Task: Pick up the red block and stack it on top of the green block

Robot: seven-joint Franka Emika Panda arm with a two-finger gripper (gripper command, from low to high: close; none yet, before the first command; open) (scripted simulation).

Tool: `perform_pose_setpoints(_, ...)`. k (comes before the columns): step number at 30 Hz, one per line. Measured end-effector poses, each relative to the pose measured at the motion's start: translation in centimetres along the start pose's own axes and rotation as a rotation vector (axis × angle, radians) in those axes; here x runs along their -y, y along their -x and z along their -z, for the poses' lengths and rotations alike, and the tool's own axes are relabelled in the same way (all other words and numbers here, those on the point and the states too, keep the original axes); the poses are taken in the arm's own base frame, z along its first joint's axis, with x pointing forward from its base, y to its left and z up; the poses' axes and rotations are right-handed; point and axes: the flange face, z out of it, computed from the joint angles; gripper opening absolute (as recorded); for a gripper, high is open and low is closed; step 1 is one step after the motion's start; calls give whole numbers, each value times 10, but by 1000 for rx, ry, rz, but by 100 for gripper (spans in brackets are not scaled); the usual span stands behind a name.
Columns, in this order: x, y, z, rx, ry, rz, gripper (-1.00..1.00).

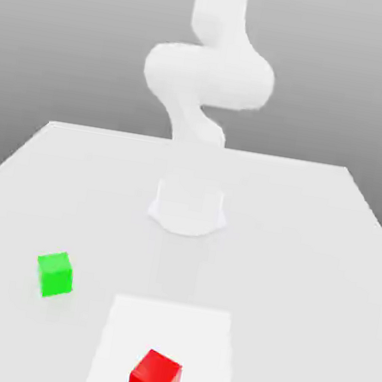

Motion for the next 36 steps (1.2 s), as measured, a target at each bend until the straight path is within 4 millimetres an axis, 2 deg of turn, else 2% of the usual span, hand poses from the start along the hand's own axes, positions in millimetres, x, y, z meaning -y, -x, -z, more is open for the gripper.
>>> perform_pose_setpoints(4,-5,6,-82,56,109,-53,0)
perform_pose_setpoints(9,-25,23,-176,126,235,-119,0)
perform_pose_setpoints(15,-67,57,-278,217,378,-201,0)
perform_pose_setpoints(20,-114,96,-351,298,492,-276,0)
perform_pose_setpoints(25,-163,147,-409,383,596,-348,0)
perform_pose_setpoints(30,-198,181,-459,398,614,-362,0)
perform_pose_setpoints(31,-201,185,-464,398,615,-362,-100)
perform_pose_setpoints(36,-201,185,-464,397,613,-362,-100)
